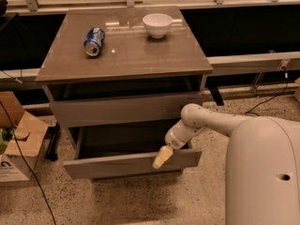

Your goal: Open middle drawer

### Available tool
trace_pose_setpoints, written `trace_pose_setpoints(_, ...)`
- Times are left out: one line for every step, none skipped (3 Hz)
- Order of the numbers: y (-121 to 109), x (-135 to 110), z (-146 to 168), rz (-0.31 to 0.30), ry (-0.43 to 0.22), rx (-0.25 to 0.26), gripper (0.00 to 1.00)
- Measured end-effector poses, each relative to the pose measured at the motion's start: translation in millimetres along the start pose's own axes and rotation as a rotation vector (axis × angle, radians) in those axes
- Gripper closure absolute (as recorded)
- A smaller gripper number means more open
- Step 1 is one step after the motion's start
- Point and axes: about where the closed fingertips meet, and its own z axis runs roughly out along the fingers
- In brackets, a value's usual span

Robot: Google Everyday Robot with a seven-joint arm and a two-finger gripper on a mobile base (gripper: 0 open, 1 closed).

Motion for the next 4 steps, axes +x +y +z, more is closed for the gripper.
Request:
trace_pose_setpoints(1.4, 10.6, 4.2, 0.002, 0.046, -0.016, 0.00)
trace_pose_setpoints(14.6, 34.5, 13.5, 0.054, 0.066, -0.065, 0.00)
trace_pose_setpoints(28.5, 45.0, 16.8, 0.075, 0.079, -0.102, 0.18)
trace_pose_setpoints(45.6, 43.8, 5.3, 0.093, 0.064, -0.092, 0.42)
